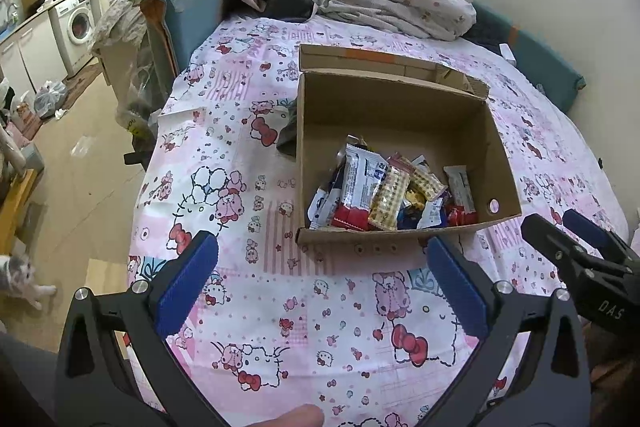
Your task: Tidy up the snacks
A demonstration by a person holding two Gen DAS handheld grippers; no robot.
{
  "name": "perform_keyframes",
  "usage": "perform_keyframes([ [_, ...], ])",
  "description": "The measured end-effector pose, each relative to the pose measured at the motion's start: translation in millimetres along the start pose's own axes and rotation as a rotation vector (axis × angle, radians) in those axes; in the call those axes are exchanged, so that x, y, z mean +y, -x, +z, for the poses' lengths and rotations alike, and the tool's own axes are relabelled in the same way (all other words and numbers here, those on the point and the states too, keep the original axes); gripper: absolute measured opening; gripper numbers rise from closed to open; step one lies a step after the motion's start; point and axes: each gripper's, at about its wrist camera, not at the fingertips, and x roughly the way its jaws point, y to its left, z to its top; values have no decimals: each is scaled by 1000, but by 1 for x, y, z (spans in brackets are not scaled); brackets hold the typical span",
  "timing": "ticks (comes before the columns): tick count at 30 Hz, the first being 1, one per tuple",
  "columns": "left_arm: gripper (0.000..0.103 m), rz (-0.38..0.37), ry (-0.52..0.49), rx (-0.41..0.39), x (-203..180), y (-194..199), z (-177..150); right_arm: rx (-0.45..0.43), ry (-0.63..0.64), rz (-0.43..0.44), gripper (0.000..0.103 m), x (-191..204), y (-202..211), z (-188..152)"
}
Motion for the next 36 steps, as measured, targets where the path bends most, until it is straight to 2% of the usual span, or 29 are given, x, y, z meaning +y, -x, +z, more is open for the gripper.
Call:
perform_keyframes([
  [36,103,1,9,-1,3,2,1,3,-3,-10,103,2,1,-1],
])
